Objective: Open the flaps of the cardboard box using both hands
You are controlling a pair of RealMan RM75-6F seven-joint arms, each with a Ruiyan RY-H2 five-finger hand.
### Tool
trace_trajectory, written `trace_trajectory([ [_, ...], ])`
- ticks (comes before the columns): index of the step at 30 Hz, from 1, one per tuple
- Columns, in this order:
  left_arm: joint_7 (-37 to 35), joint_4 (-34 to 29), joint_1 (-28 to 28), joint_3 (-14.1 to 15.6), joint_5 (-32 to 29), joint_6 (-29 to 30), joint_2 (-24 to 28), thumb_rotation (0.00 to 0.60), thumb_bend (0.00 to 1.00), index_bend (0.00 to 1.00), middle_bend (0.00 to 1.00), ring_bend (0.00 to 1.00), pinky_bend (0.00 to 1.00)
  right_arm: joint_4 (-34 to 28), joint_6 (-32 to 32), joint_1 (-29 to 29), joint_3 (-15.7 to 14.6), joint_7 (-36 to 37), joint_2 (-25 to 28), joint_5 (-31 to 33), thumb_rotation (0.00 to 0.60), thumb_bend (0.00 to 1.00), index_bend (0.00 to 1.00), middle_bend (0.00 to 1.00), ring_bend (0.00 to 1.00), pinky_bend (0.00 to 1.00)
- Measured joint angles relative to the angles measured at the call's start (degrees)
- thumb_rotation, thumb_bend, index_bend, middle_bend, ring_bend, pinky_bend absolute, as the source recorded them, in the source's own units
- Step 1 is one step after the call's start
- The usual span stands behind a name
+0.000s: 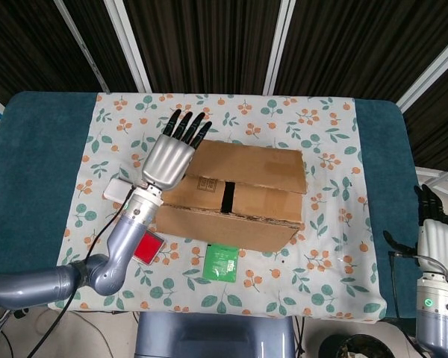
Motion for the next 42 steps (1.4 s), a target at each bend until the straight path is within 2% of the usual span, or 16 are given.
trace_trajectory([
  [8, -0.3, 11.7, -5.8, -2.1, -0.4, -3.8, -0.9, 0.6, 0.26, 0.0, 0.0, 0.0, 0.0, 0.2, -1.0, -0.7, 0.8, 0.5, -0.1, 0.1, 0.6, 0.26, 0.0, 0.0, 0.0, 0.21],
  [15, -2.3, 26.0, -12.0, -3.1, -0.5, -7.7, -4.5, 0.6, 0.26, 0.0, 0.0, 0.0, 0.0, 0.2, -2.3, -1.1, 1.3, 0.8, -0.2, 0.3, 0.6, 0.26, 0.0, 0.0, 0.0, 0.21],
  [21, -4.6, 37.6, -16.1, -2.7, -0.2, -10.6, -8.5, 0.6, 0.26, 0.0, 0.0, 0.0, 0.0, 0.7, -2.3, -2.1, 1.3, 1.8, -0.4, 0.3, 0.6, 0.26, 0.0, 0.0, 0.0, 0.21],
  [26, -7.0, 44.1, -18.2, -1.9, -0.1, -12.8, -11.9, 0.6, 0.25, 0.0, 0.0, 0.0, 0.0, 0.7, -2.9, -2.2, 1.9, 2.1, -0.3, 0.5, 0.6, 0.26, 0.0, 0.0, 0.0, 0.21],
  [30, -8.3, 44.9, -18.2, -0.6, 0.4, -13.5, -12.5, 0.6, 0.24, 0.0, 0.0, 0.0, 0.0, 0.3, -3.7, -2.2, 2.4, 2.0, 0.0, 0.8, 0.6, 0.26, 0.0, 0.0, 0.0, 0.21],
  [34, -9.3, 42.7, -17.5, 0.0, 1.0, -13.2, -11.6, 0.6, 0.22, 0.0, 0.0, 0.0, 0.0, -0.1, -4.0, -2.2, 2.6, 1.7, 0.2, 0.6, 0.6, 0.26, 0.0, 0.0, 0.0, 0.21],
  [38, -9.8, 38.2, -16.3, 0.6, 1.6, -12.3, -9.4, 0.6, 0.19, 0.0, 0.0, 0.0, 0.0, 0.0, -3.6, -2.8, 2.0, 2.0, 0.0, -0.1, 0.6, 0.26, 0.0, 0.0, 0.0, 0.21],
  [42, -10.0, 30.8, -13.9, 1.2, 2.0, -10.6, -5.9, 0.6, 0.17, 0.0, 0.0, 0.0, 0.0, 0.7, -3.1, -3.4, 1.4, 2.4, -0.3, -1.3, 0.6, 0.26, 0.0, 0.0, 0.0, 0.21],
])
